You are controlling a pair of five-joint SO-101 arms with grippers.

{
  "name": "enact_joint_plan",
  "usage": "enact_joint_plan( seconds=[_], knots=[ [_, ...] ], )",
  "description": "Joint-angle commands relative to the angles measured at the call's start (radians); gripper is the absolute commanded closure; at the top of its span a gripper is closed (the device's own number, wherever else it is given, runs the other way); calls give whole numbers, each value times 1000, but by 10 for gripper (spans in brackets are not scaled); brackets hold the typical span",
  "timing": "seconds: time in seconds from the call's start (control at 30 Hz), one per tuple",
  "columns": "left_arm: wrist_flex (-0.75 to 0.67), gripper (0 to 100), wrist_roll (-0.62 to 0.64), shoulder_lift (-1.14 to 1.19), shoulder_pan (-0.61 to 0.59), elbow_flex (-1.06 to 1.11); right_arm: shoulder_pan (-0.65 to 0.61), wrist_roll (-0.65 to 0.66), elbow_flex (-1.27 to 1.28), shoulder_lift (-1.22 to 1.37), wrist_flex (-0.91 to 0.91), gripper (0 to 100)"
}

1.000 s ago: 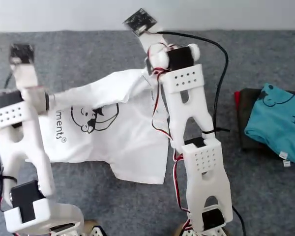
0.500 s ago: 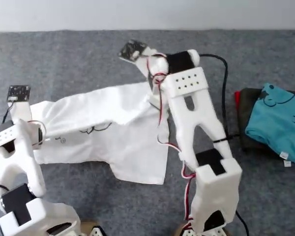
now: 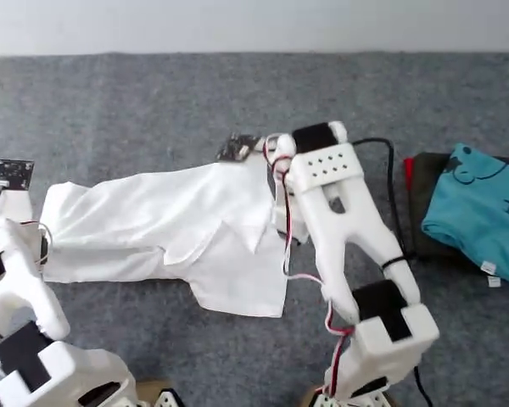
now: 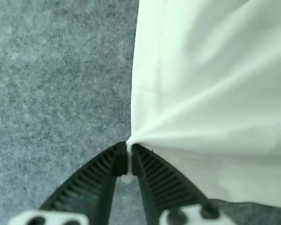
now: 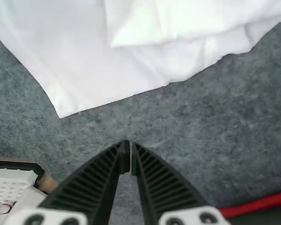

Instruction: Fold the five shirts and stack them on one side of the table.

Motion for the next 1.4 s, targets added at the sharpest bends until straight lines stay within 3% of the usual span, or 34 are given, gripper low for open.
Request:
enact_joint_plan(
  seconds=[0.0,0.17,0.27,0.37,0.7,0.9,1.07,1.37],
  knots=[
    [-2,988,-12,-5,11,-2,-25,0,141,-127,-99,990],
    [-5,988,-11,-15,71,21,-148,-9,304,-191,-252,974],
    [-2,988,-8,-9,91,22,-174,-114,310,-185,-371,871],
    [-2,988,23,-15,91,22,-180,-130,278,-154,-427,768],
    [-2,988,26,-11,91,22,-268,-132,-52,117,-423,775],
    [0,988,26,-14,87,22,-271,-75,-272,300,-332,784],
    [0,988,26,-15,87,22,-271,-26,-416,349,-165,872],
    [-2,988,26,-6,91,22,-225,86,-623,357,88,835]
  ],
)
